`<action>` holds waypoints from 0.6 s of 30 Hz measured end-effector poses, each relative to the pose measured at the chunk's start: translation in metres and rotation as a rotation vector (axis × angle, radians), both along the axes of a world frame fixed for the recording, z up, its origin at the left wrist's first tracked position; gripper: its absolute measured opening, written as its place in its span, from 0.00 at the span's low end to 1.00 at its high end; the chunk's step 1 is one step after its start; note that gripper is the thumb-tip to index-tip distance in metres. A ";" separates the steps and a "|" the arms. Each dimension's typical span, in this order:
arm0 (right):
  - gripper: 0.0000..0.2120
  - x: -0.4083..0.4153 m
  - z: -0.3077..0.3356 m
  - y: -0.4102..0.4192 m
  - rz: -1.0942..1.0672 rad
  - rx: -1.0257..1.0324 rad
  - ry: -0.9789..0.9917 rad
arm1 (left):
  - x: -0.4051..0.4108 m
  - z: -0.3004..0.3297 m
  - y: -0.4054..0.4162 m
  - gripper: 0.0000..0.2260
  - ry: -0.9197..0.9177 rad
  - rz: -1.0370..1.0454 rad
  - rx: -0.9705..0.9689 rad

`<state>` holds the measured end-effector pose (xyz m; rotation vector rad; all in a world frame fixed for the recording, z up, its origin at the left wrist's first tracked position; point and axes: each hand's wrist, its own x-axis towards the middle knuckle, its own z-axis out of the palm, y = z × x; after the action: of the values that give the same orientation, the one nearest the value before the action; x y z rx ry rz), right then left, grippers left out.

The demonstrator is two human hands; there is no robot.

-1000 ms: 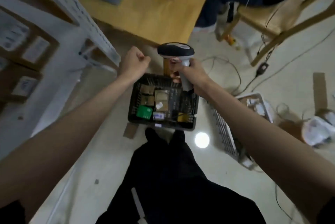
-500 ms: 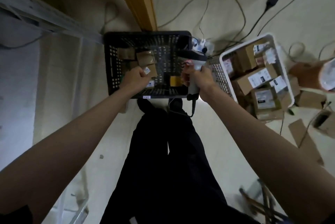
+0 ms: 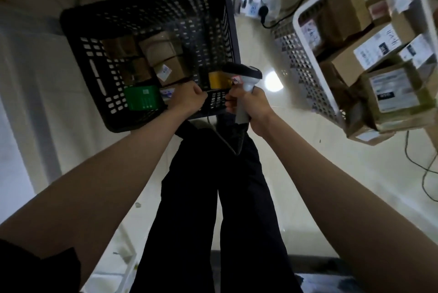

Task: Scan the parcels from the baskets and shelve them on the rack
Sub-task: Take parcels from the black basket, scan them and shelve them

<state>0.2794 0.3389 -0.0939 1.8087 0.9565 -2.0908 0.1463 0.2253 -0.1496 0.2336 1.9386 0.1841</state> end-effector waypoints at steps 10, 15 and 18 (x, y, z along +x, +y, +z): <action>0.08 -0.015 -0.104 -0.020 0.056 0.076 0.007 | -0.012 -0.154 0.007 0.14 0.116 -0.161 0.046; 0.12 -0.022 -0.153 -0.035 0.118 0.146 -0.047 | -0.003 -0.215 -0.003 0.22 0.109 -0.285 0.056; 0.18 -0.025 -0.174 -0.044 0.124 0.167 -0.067 | 0.006 -0.243 -0.008 0.25 0.174 -0.378 0.158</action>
<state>0.2545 0.2952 -0.2676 1.8316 1.2239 -1.9155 0.1520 0.2171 -0.3927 0.7341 2.0122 0.0678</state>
